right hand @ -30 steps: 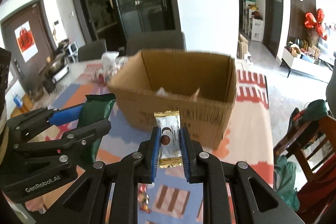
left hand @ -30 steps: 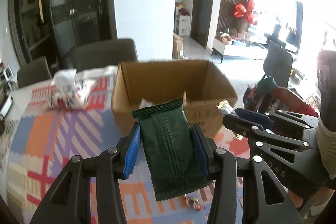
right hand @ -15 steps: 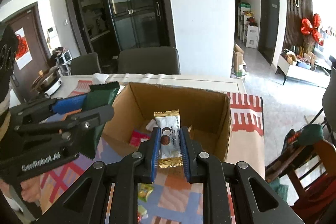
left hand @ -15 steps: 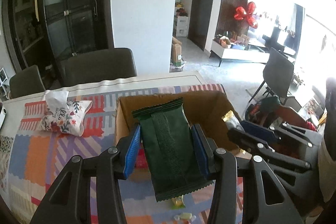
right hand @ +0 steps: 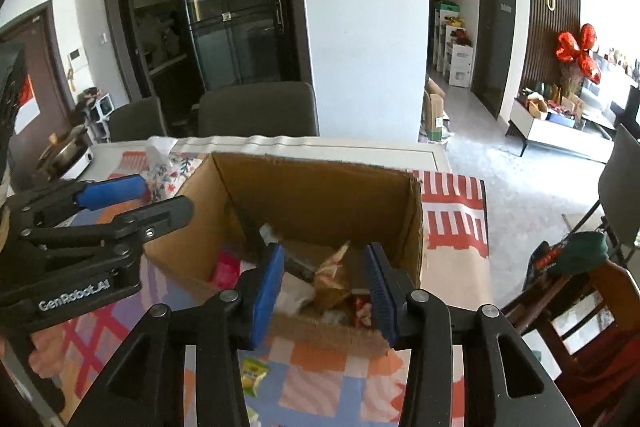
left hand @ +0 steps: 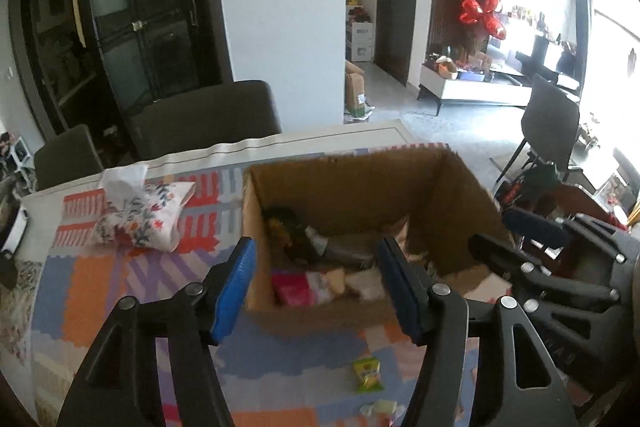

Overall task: Organize snacks
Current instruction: 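Grasp the pale green wrapped candy with the left tool while the right tool grasps the red-gold candy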

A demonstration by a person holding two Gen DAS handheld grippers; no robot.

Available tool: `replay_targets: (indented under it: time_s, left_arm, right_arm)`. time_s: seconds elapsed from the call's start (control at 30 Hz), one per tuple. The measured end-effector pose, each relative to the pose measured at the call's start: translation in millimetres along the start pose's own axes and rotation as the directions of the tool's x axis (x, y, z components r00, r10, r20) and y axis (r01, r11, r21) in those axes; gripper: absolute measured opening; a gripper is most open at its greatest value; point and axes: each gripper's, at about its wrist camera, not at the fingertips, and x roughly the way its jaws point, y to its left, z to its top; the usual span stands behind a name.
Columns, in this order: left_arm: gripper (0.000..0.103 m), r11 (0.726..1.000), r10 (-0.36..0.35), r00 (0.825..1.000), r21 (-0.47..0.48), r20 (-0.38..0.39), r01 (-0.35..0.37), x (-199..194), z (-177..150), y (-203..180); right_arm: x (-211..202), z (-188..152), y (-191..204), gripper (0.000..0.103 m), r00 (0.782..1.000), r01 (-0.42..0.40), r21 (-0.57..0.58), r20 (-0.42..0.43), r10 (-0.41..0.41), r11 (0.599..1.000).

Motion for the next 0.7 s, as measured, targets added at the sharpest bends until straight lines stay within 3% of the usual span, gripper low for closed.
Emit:
replay_targets:
  time_s: [0.37,0.7]
  left_arm:
    - [0.067,0.999,-0.008,0.999,0.041,0.038,0.007,-52,-69,-6]
    - [0.067,0.999,-0.023,1.0,0.049,-0.018,0.023,-52,-130,-3]
  right_arm:
    - [-42,-51,22,0.043,0.998,-0.056,-0.042,0.017,0.057,0.998]
    - [-41,-112,43,0.043,0.992,-0.104,-0.055,-0.079,0.1,0.993]
